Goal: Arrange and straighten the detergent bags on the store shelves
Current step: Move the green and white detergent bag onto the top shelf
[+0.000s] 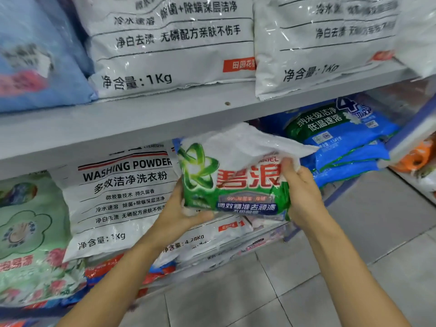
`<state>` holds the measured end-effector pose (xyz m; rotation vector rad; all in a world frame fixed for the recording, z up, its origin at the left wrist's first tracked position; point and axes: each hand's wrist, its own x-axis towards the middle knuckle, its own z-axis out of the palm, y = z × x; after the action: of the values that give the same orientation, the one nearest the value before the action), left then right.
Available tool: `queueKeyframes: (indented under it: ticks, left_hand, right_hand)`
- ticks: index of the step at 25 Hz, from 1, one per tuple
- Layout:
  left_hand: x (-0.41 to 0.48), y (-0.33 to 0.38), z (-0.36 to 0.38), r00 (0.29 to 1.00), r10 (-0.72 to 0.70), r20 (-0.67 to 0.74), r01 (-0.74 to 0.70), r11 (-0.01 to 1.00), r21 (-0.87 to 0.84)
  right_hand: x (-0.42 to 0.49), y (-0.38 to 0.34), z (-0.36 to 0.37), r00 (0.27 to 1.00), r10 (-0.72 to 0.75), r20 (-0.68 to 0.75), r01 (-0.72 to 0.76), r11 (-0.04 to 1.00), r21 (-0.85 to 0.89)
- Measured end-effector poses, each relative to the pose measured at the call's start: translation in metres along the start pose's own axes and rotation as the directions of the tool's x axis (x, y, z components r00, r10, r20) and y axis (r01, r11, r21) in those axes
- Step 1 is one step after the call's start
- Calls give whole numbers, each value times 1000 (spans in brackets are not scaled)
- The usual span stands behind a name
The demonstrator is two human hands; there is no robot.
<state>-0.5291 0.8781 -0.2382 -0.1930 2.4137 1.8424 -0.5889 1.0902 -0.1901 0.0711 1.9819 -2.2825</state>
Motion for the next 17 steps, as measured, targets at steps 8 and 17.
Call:
queueKeyframes:
  ticks: [8,17]
  left_hand:
    - [-88,46,-33,1000,13,-12,-16,959,-284]
    - [-135,109,-83,885,240,-398,-356,901,-248]
  right_hand:
    - [-46,-37,20,945,124,303,-148,987,59]
    - [-56,-128,97,910,-175,375,105,974,200]
